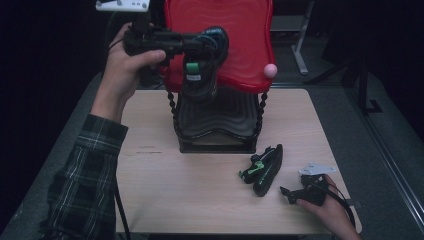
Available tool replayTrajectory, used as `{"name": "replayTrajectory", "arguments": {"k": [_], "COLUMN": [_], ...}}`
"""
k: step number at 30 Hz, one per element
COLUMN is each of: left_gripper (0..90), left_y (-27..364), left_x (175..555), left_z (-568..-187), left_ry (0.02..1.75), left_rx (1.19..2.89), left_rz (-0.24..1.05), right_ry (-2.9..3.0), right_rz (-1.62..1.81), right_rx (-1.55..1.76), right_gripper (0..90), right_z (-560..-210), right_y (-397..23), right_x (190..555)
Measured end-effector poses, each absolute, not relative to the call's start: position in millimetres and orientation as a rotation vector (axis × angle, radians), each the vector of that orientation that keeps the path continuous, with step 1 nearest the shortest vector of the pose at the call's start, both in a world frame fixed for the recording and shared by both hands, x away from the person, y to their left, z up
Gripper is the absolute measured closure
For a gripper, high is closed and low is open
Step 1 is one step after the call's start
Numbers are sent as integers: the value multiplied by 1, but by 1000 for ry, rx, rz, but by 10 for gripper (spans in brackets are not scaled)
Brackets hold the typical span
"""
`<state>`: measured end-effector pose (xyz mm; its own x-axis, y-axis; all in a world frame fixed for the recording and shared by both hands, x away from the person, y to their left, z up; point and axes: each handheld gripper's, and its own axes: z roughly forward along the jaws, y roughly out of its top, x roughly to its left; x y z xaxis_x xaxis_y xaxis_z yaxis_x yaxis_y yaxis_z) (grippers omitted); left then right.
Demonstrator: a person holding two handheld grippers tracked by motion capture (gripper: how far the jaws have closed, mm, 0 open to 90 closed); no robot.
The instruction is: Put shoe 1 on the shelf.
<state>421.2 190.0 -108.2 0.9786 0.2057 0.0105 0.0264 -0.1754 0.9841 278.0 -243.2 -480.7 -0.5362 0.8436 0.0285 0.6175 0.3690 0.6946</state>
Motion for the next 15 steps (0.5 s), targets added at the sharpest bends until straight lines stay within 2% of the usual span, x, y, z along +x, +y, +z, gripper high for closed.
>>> {"name": "replayTrajectory", "arguments": {"k": [15], "left_gripper": [684], "left_y": [187], "left_x": [496], "left_z": [-102], "left_ry": [288], "left_rx": [1756], "left_rz": [263], "right_ry": [2305], "right_rz": [953], "right_rx": [1279], "right_gripper": [0], "right_z": [-481], "right_y": [-243], "right_x": [278]}}
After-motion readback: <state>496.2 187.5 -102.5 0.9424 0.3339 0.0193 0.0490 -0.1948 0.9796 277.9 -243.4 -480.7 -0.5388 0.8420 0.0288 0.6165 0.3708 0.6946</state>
